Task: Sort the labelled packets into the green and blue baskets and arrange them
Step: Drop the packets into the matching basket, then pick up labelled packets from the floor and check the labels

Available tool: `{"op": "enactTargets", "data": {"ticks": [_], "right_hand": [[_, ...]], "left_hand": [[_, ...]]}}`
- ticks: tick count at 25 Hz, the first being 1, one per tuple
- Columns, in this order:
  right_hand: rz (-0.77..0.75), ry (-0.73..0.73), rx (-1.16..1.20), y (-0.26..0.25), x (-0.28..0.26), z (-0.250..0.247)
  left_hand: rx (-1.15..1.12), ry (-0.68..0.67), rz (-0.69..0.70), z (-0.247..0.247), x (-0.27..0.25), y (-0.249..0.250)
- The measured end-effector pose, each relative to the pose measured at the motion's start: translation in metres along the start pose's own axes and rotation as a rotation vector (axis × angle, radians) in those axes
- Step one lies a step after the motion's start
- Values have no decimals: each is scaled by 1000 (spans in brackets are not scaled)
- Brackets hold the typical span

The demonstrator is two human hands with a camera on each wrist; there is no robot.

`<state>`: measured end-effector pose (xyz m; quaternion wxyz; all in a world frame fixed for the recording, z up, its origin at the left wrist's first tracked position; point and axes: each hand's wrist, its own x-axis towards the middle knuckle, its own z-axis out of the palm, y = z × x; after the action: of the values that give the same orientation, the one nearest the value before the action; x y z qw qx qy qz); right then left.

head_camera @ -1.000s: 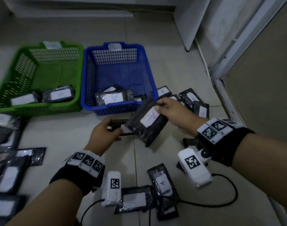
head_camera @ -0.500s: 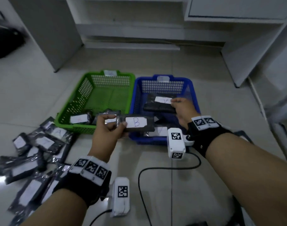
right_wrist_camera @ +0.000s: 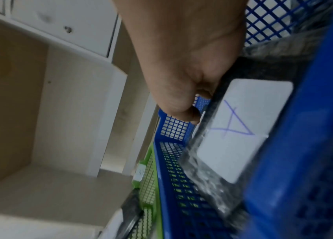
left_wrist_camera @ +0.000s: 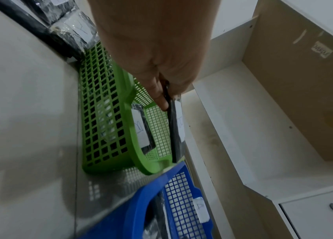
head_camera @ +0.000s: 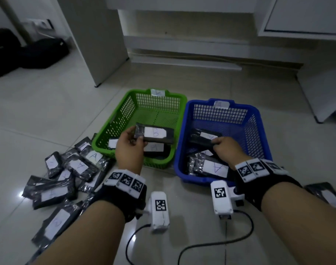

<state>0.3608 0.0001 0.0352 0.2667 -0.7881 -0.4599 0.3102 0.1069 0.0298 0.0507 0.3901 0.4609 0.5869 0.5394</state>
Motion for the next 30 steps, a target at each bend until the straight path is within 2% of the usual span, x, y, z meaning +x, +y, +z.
{"op": "enactTargets", "data": {"ticks": [4,6,9,12,14,16,21,26,30], "right_hand": [[-288,196,-356,-10,-37,7],[-421,185,-409,-14,-60,19],[-483,155,-452,-14,-87,40],[-550,189,-450,-5,-100,51],[-552,164,-481,4,-111,52],[-558,168,-534,15,-123,49],[-501,212,-484,42,-147,25],[-426,220,-385,83,-189,-4],[-242,162,-346,123,-228,-32]], "left_hand": [[321,81,56,-9,21,-7],[505,16,85,-10,25,-11],[660,-90,139,-12,20,-15],[756,-170,360,-18,6,-23],[846,-243,493,-24,-9,-31],[921,-315,558,-30,-17,-35],[973,-465,545,-40,-21,-29],[779,-460,599,-34,-80,-19],[639,-752,557,-5,-153,-27]]}}
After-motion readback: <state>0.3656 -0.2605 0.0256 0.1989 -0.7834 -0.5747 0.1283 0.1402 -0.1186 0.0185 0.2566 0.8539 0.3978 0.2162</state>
